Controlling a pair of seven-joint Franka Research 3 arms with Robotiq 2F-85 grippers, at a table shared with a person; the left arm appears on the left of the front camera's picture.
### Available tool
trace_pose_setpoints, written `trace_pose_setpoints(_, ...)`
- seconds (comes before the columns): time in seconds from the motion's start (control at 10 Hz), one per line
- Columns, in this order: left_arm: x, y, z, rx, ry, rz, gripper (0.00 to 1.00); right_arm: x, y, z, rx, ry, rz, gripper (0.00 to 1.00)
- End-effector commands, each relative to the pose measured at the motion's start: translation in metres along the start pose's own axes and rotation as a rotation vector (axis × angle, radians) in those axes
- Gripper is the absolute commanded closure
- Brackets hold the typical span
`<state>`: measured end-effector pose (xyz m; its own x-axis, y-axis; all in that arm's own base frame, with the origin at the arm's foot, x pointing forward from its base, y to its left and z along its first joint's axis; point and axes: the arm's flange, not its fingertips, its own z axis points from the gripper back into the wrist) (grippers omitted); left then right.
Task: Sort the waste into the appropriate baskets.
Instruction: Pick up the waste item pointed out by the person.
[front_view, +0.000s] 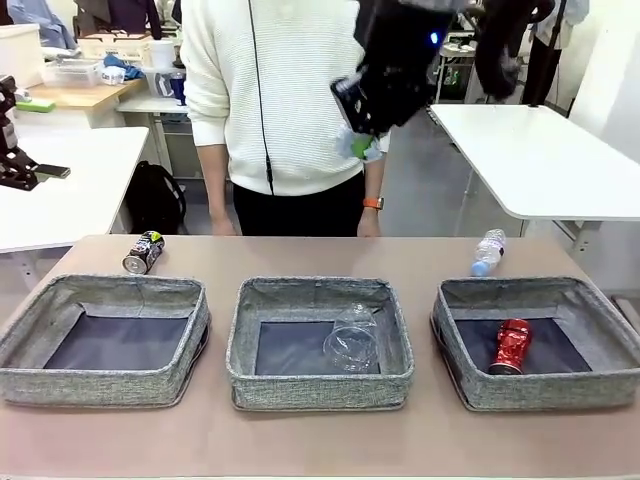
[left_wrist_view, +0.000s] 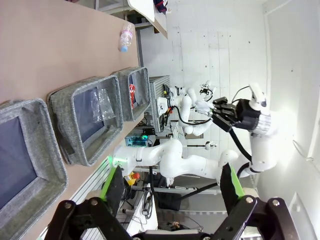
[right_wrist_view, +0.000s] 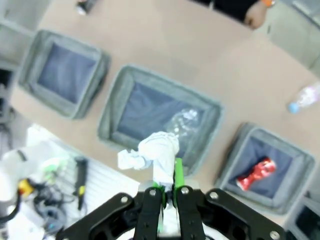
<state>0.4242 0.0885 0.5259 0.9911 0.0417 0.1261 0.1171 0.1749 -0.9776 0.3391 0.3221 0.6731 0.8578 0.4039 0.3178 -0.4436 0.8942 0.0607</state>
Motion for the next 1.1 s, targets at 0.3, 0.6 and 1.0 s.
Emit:
trace_pose_setpoints(0.3, -0.002, -0.001, 0.001, 0.0, 0.008, -0.014, 0.0, 0.021, 0.047, 0.024, -0.03, 0.108, -0.03, 0.93)
trace_pose_setpoints(0.6, -0.002, -0.001, 0.001, 0.0, 0.008, -0.014, 0.0, 0.014, 0.039, 0.023, 0.017, 0.093, -0.01, 0.93)
trace_pose_setpoints(1.0, -0.002, -0.001, 0.001, 0.0, 0.008, -0.014, 0.0, 0.024, 0.039, 0.027, -0.025, 0.356, -0.149, 0.93)
